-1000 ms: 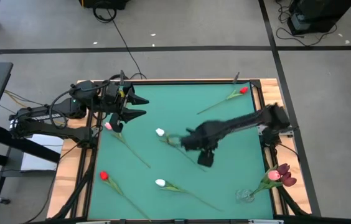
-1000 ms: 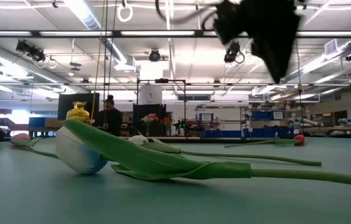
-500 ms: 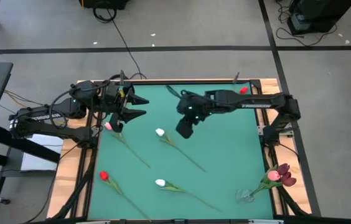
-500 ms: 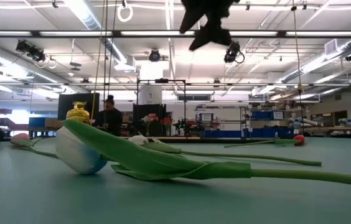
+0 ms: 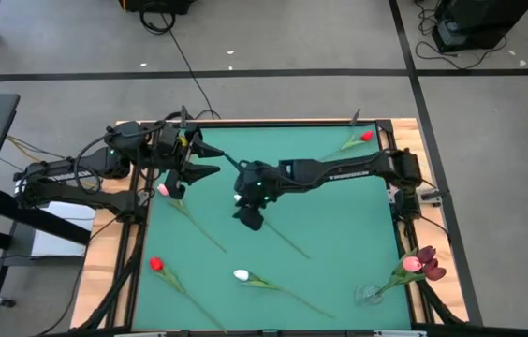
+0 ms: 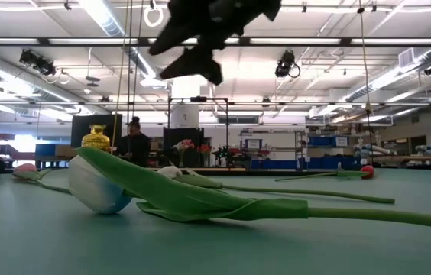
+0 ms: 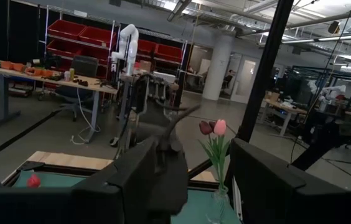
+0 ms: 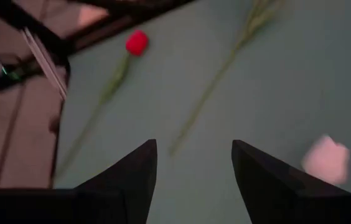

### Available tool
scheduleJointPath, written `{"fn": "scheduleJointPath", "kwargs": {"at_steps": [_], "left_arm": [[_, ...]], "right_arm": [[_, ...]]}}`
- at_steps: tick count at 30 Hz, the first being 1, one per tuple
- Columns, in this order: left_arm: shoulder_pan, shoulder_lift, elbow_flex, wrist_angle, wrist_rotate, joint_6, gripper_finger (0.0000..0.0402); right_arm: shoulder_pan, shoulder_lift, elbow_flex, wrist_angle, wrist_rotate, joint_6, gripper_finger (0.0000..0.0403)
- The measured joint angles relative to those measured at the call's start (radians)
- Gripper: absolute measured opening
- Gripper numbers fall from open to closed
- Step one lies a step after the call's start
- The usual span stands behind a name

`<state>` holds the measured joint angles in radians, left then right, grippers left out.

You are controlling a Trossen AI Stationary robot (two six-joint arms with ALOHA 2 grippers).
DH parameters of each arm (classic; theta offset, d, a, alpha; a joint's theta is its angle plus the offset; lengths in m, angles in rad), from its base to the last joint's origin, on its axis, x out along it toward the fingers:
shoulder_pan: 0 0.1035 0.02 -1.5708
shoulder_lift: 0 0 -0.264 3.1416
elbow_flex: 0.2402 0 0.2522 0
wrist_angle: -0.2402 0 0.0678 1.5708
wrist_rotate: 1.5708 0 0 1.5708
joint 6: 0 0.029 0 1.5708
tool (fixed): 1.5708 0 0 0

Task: Sort flowers into vase by color
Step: Put the pink tulip into the transparent vase

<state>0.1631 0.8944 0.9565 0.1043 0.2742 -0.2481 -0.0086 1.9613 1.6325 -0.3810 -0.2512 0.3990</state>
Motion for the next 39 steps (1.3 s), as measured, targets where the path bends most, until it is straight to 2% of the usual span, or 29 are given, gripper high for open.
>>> {"fn": "scheduleJointPath", "kwargs": {"at_steps": [7, 12, 15, 19, 23, 27, 32, 35, 39], "left_arm": [[0.000, 0.000, 0.000, 0.000, 0.000, 0.000, 0.0215], [0.000, 0.000, 0.000, 0.000, 0.000, 0.000, 0.0215], [0.000, 0.000, 0.000, 0.002, 0.000, -0.013, 0.0215], [0.000, 0.000, 0.000, 0.003, 0.000, -0.176, 0.0215], [0.002, 0.000, 0.000, 0.003, -0.023, -0.285, 0.0215], [0.000, 0.002, 0.000, 0.001, -0.023, -0.333, 0.0215], [0.000, 0.002, 0.000, -0.065, -0.024, -0.352, 0.0215], [0.004, 0.002, 0.000, -0.138, -0.052, -0.449, 0.0215], [-0.005, 0.002, 0.000, -0.145, -0.053, -0.515, 0.0215]], "right_arm": [[-0.008, 0.031, 0.000, 0.219, 0.038, 0.149, 0.0214], [-0.026, 0.010, 0.000, 0.264, 0.148, 0.236, 0.0214], [-0.036, -0.030, 0.000, 0.226, 0.249, 0.291, 0.0214], [-0.040, -0.083, 0.000, 0.180, 0.374, 0.327, 0.0214], [-0.040, -0.134, 0.000, 0.166, 0.436, 0.315, 0.0214], [-0.060, -0.167, 0.000, 0.124, 0.445, 0.288, 0.0214], [-0.096, -0.200, 0.000, 0.070, 0.407, 0.252, 0.0214], [-0.116, -0.204, 0.000, 0.025, 0.375, 0.235, 0.0214], [-0.132, -0.209, 0.000, -0.011, 0.347, 0.227, 0.0214]]}}
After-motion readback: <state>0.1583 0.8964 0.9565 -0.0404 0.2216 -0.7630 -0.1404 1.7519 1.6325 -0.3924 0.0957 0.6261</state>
